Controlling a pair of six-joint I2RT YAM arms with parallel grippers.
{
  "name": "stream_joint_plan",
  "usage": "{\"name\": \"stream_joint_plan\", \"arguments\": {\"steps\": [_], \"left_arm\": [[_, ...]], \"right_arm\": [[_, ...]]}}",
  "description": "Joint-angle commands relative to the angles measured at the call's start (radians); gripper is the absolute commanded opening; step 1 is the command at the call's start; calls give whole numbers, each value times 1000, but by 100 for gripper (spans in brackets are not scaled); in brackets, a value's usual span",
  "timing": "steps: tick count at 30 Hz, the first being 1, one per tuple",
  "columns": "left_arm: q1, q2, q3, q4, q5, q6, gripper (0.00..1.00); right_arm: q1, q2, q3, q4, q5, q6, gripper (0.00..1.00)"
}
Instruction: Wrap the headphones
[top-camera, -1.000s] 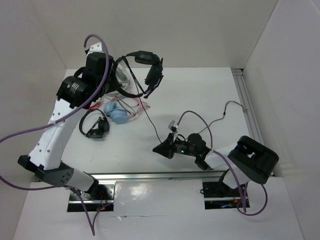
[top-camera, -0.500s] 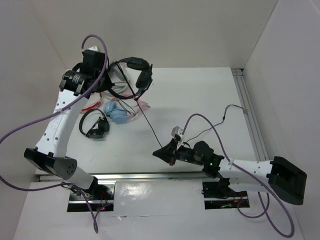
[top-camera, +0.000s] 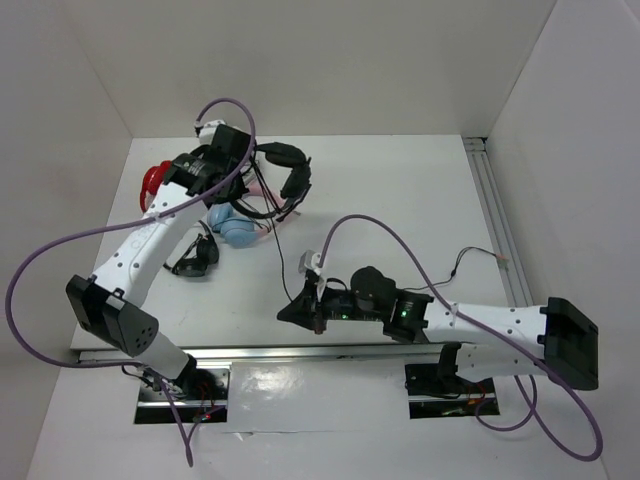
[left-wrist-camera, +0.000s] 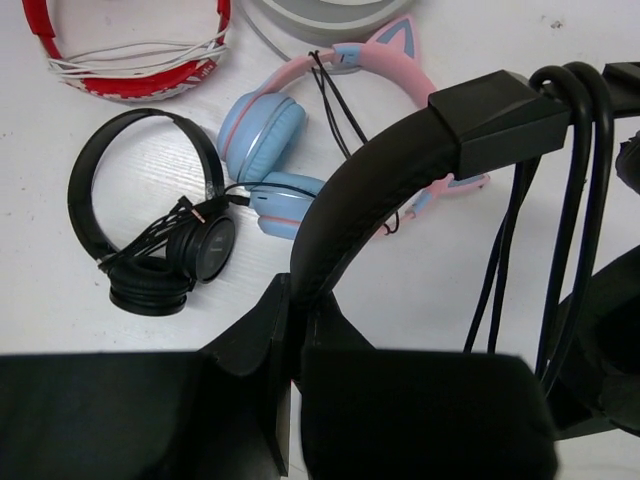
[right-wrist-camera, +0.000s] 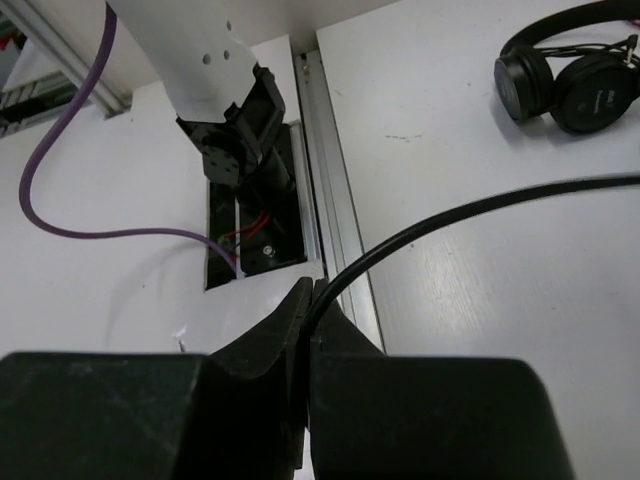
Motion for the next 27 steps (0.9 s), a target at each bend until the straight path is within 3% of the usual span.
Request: {"name": "stream_joint_plan", "arguments": {"steps": [1, 6, 8, 12, 14, 18, 19, 22, 25, 27], "left_arm": [[-31, -20, -32, 97, -107, -47, 0], [-54, -41, -78, 69, -119, -48, 0], [-54, -76, -106, 101, -85, 21, 0], [-63, -118, -150, 89, -73, 116, 0], [-106, -167, -202, 89, -33, 131, 0], [-211, -280, -322, 89, 33, 142, 0], [-227, -318, -359, 89, 44, 151, 0], [-271, -346, -371, 74, 106, 191, 0], [-326, -331, -371, 42, 239, 237, 0], [-383, -313, -359, -1, 255, 262, 0]], "right_arm": [[15, 23, 131, -141, -53, -71, 0], [-10, 13, 260, -308, 13, -163, 0], [-21, -18, 312, -402, 84, -196, 0], [-21, -85, 366, -526, 428, -278, 0], [-21, -96, 375, -566, 548, -337, 0], [-21, -67, 412, -592, 981, -399, 0], [-21, -44, 435, -612, 1012, -410, 0], [-12, -24, 447, -612, 1128, -433, 0], [-12, -12, 436, -487, 1211, -508, 0], [-12, -36, 400, -343, 1241, -563, 0]]}}
